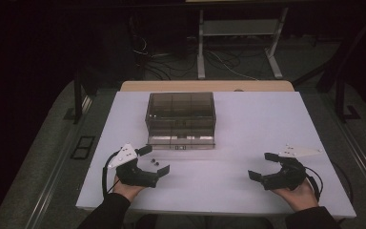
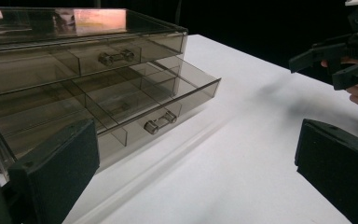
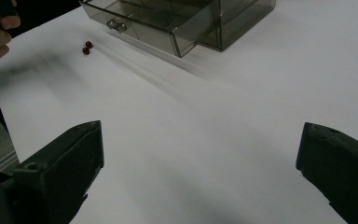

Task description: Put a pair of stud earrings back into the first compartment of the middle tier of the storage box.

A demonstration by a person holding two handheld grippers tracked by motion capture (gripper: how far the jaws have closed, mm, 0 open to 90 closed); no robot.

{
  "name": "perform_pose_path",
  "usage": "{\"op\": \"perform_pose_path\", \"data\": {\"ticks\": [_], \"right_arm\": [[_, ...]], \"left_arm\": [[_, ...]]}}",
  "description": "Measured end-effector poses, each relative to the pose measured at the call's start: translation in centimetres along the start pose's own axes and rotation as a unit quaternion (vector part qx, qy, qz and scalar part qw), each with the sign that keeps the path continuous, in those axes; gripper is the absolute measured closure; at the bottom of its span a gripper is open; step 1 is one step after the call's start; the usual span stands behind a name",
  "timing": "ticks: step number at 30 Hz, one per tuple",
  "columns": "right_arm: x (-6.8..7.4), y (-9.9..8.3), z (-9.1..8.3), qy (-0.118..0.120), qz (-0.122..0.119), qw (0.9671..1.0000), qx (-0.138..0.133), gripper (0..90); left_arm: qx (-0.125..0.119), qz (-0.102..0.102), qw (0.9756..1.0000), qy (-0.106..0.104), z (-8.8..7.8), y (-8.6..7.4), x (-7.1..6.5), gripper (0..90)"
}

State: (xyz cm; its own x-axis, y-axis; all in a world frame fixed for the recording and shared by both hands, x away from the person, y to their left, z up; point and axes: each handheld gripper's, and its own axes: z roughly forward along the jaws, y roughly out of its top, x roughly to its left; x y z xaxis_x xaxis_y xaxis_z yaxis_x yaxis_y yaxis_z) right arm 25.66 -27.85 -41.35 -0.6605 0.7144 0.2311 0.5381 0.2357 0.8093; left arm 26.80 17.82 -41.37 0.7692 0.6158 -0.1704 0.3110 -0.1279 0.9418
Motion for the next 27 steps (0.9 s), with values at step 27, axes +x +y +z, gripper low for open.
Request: {"op": "perform_pose_path", "data": {"ticks": [27], "right_arm": [[0.43, -0.17, 0.06, 0.001, 0.001, 0.9999, 0.012, 0.3]], "left_arm": [[0.011, 0.004, 0.9997, -0.020, -0.52, 0.40, -0.59, 0.0]]}}
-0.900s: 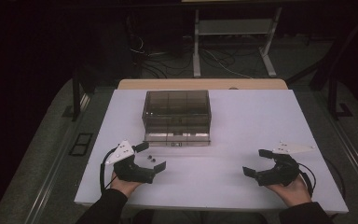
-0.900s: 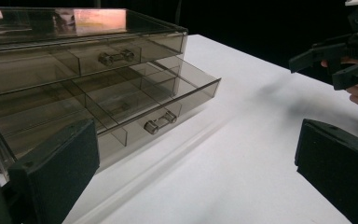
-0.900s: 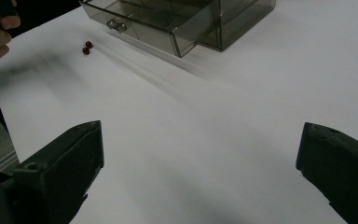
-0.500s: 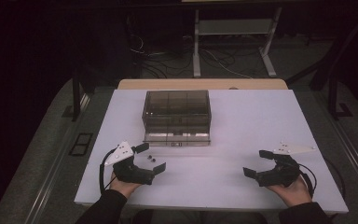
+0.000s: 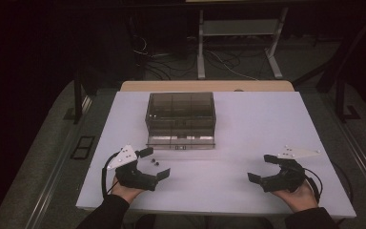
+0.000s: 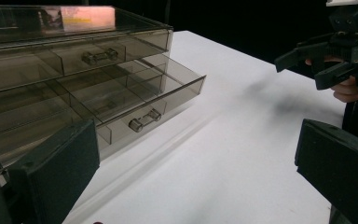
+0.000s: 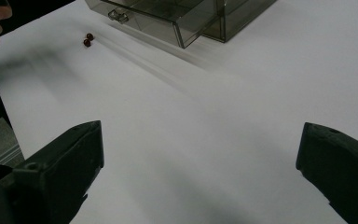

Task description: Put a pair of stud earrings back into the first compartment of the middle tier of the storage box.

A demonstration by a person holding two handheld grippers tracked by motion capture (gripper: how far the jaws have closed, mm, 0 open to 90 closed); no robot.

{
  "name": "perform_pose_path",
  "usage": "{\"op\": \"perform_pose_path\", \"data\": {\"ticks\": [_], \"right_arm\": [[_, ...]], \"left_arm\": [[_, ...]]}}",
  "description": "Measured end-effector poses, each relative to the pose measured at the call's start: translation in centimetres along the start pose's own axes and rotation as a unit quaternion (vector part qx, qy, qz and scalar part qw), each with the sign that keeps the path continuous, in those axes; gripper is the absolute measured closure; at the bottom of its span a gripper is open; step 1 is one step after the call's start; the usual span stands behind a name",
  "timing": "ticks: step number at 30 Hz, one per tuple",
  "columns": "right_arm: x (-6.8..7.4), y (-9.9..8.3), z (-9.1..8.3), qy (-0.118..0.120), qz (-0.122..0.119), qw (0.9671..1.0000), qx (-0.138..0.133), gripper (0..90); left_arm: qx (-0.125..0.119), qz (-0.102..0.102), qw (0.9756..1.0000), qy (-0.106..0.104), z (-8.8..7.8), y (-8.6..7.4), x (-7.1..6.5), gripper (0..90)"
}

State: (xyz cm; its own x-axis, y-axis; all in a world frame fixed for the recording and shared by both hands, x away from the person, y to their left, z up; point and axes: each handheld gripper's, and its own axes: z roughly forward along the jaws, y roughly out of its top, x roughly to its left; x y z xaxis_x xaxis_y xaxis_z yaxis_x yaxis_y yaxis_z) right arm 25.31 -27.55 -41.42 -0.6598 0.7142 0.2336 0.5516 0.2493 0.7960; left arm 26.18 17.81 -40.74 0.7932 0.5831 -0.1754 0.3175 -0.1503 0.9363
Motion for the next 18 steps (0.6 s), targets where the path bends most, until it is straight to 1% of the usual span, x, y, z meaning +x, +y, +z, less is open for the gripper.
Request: {"op": "perform_pose_path", "data": {"ticks": [4, 6, 7, 8, 10, 11, 12, 14, 18], "right_arm": [[0.0, 0.0, 0.0, 0.000, -0.001, 1.0000, 0.001, 0.3], [0.0, 0.0, 0.0, 0.000, -0.003, 1.0000, 0.002, 0.3], [0.0, 0.0, 0.1, 0.000, -0.003, 1.0000, 0.002, 0.3], [0.0, 0.0, 0.1, 0.000, -0.003, 1.0000, 0.002, 0.3], [0.0, 0.0, 0.1, -0.001, -0.004, 1.0000, 0.004, 0.3], [0.0, -0.1, 0.1, -0.002, -0.002, 1.0000, 0.006, 0.3], [0.0, -0.1, 0.1, -0.002, -0.002, 1.0000, 0.006, 0.3], [0.0, -0.1, 0.1, -0.002, -0.004, 1.0000, 0.006, 0.3], [0.0, -0.1, 0.2, -0.002, -0.005, 0.9999, 0.009, 0.3]], "left_arm": [[0.005, 0.000, 1.0000, 0.000, -0.2, 0.4, -0.1, 0.0], [0.010, 0.004, 0.9999, 0.000, -0.3, 0.8, -0.2, 0.0], [0.018, 0.009, 0.9998, 0.000, -0.3, 1.1, -0.2, 0.0], [0.018, 0.009, 0.9998, 0.000, -0.3, 1.1, -0.2, 0.0], [0.031, 0.015, 0.9994, -0.002, -0.2, 1.4, -0.1, 0.0], [0.040, 0.015, 0.9991, -0.007, 0.0, 1.6, 0.0, 0.0], [0.040, 0.015, 0.9991, -0.007, 0.0, 1.6, 0.0, 0.0], [0.052, 0.017, 0.9985, -0.010, 0.2, 1.7, 0.1, 0.0], [0.079, 0.026, 0.9964, -0.016, 0.7, 2.1, 0.2, 0.0]]}}
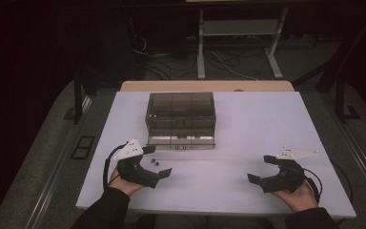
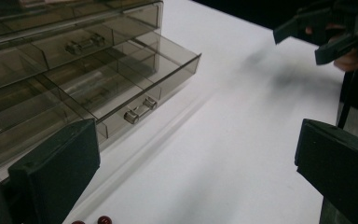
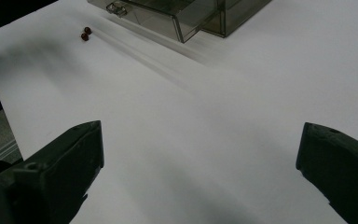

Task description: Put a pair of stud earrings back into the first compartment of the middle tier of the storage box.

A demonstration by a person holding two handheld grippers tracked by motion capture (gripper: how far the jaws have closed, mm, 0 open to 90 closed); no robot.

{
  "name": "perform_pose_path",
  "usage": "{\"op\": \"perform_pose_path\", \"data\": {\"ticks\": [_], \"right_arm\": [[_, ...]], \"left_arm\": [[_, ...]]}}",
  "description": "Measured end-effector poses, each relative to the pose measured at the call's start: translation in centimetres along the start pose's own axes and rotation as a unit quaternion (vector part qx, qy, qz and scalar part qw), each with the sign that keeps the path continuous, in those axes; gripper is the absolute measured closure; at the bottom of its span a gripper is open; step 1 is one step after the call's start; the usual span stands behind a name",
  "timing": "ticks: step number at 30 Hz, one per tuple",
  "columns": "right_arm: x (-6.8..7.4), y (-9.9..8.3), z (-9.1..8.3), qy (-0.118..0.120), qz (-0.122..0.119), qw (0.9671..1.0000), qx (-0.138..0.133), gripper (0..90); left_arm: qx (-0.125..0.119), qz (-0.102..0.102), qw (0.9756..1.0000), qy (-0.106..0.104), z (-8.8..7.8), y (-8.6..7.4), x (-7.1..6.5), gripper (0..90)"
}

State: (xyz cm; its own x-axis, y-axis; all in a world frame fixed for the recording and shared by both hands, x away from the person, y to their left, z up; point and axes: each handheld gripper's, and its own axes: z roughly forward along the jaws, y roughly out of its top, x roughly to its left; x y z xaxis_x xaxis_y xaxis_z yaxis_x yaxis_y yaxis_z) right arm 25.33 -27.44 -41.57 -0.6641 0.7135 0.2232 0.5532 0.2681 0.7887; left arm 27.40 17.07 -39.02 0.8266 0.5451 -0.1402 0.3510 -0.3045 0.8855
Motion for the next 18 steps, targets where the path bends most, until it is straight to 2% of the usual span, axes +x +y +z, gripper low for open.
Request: {"op": "perform_pose_path", "data": {"ticks": [5, 13, 18], "right_arm": [[0.0, 0.0, 0.0, 0.000, -0.001, 1.0000, 0.002, 0.3], [0.0, 0.0, 0.1, 0.001, -0.004, 1.0000, 0.005, 0.3], [0.0, 0.0, 0.2, 0.002, -0.007, 1.0000, 0.006, 0.3]], "left_arm": [[0.033, 0.012, 0.9994, -0.004, 0.6, 0.4, 0.6, 0.0], [0.065, 0.014, 0.9977, -0.002, 1.3, 0.0, 1.6, 0.0], [0.087, 0.021, 0.9959, -0.011, 1.7, -0.4, 1.9, 0.0]]}}
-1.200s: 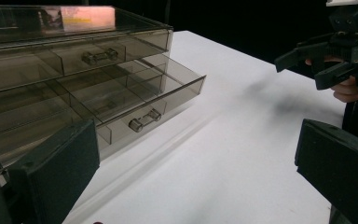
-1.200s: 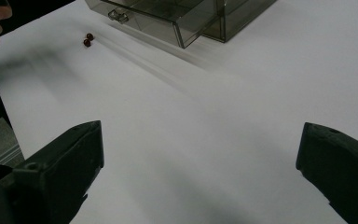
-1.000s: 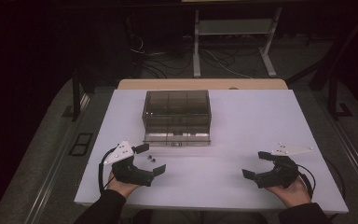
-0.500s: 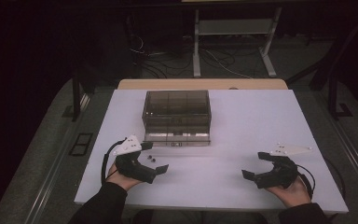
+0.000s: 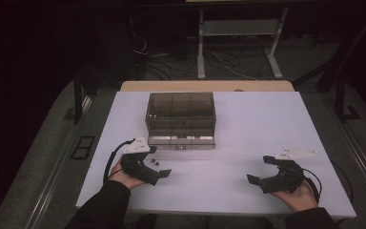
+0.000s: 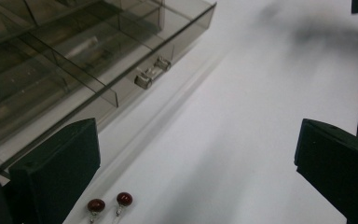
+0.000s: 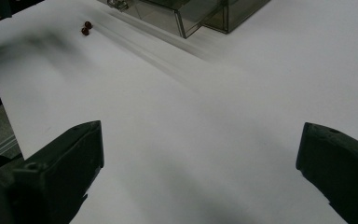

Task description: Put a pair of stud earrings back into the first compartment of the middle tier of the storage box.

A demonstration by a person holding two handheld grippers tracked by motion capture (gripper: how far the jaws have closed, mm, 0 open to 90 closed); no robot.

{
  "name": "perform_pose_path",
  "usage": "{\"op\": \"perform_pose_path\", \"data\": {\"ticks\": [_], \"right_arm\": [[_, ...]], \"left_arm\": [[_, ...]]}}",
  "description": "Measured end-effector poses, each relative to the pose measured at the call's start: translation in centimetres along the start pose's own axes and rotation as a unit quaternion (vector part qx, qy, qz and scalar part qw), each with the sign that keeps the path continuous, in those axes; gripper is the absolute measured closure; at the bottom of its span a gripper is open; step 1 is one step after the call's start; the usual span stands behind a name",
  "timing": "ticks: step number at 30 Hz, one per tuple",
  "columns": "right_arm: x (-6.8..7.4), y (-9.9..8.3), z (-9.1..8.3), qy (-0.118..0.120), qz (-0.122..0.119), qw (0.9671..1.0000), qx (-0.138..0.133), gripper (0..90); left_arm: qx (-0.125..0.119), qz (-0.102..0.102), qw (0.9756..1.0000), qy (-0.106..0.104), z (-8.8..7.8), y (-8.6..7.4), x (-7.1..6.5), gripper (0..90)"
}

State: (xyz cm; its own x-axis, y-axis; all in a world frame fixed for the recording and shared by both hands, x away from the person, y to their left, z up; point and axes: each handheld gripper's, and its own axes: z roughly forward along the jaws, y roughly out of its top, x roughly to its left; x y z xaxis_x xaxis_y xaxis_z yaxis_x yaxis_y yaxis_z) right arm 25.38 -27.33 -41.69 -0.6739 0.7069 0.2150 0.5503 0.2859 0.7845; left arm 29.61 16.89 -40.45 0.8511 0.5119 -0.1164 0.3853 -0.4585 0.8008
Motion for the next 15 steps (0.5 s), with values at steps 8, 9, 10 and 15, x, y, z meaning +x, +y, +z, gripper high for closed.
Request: {"op": "perform_pose_path", "data": {"ticks": [8, 9, 10, 15], "right_arm": [[0.04, 0.01, 0.07, 0.003, 0.001, 1.0000, 0.003, 0.3], [0.04, 0.02, 0.10, 0.003, 0.000, 1.0000, 0.003, 0.3], [0.06, 0.02, 0.11, 0.004, 0.000, 1.0000, 0.004, 0.3], [0.07, 0.02, 0.15, 0.005, -0.002, 1.0000, 0.005, 0.3]], "left_arm": [[0.027, 0.007, 0.9996, -0.009, 0.63, -0.39, 0.59, 0.0], [0.030, 0.008, 0.9995, -0.010, 0.68, -0.46, 0.64, 2.0], [0.034, 0.010, 0.9993, -0.011, 0.70, -0.52, 0.69, 3.5], [0.052, 0.017, 0.9984, -0.013, 0.98, -0.78, 0.88, 8.4]]}}
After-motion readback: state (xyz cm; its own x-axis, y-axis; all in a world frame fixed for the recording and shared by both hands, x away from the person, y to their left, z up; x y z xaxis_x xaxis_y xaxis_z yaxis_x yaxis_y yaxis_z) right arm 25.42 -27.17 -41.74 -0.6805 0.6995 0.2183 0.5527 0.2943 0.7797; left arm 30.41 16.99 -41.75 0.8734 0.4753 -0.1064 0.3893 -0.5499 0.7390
